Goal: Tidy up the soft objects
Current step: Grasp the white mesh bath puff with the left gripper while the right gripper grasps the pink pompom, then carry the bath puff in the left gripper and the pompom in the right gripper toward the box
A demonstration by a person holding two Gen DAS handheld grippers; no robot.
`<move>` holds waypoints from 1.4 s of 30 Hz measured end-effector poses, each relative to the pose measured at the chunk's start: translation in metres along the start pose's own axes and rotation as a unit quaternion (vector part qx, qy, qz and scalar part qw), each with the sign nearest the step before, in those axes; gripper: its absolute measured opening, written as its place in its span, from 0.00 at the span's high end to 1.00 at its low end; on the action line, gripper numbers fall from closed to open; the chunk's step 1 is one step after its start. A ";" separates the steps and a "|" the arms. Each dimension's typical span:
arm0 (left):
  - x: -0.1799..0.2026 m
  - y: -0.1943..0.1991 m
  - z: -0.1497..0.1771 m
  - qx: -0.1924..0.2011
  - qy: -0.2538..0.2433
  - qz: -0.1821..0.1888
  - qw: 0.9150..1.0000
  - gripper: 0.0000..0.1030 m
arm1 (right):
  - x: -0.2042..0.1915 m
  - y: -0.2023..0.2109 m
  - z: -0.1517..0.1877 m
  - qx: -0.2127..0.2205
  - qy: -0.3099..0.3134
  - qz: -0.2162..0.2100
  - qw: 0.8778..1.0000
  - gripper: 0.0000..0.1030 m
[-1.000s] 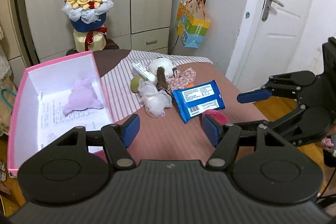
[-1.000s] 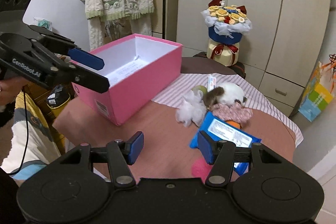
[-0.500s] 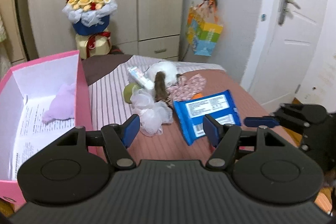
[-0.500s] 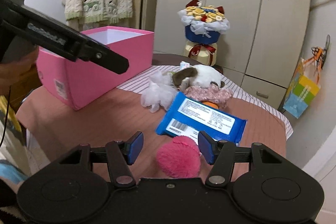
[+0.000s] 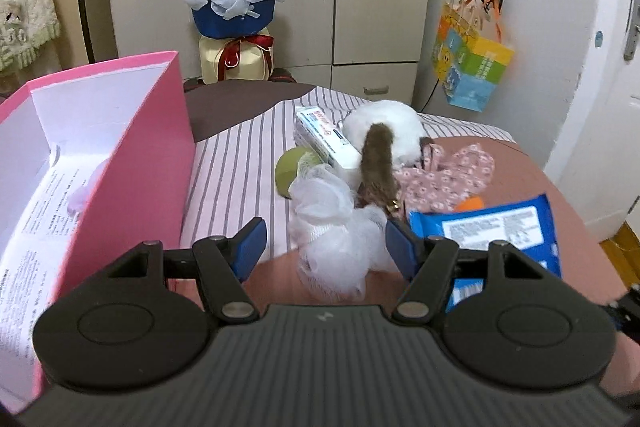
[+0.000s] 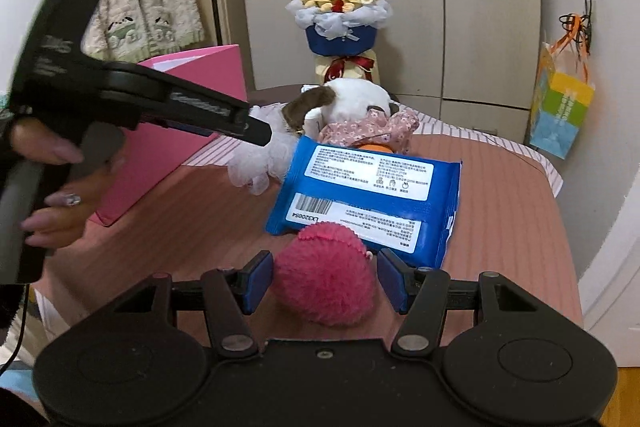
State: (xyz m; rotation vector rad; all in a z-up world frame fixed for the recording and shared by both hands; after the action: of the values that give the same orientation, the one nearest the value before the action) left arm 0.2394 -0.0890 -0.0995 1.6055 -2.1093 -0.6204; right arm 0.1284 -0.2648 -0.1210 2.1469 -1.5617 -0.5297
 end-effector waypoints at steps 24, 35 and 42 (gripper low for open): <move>-0.004 -0.039 0.013 -0.025 0.067 0.001 0.997 0.67 | -0.006 -0.013 0.014 0.027 -0.019 0.024 0.999 0.42; -0.004 -0.013 0.024 -0.010 0.059 0.002 0.998 0.68 | -0.015 -0.011 0.016 0.034 -0.004 0.045 0.998 0.48; -0.005 0.015 0.039 -0.011 0.054 0.018 0.998 0.68 | -0.019 -0.006 0.018 0.035 -0.006 0.042 0.999 0.49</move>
State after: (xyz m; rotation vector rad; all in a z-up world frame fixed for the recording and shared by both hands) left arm 0.2065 -0.0772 -0.1226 1.5492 -2.0422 -0.5308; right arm 0.1177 -0.2473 -0.1378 2.1218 -1.6918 -0.4691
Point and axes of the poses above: each gripper's, at about its wrist camera, not at the fingertips, and y roughly against the way its jaws point, x to its right, z to its underside, the point moved 2 cm from there along -y, roughly the way its jaws point, and after that the axes turned 1 degree about z, right-handed, at the moved point
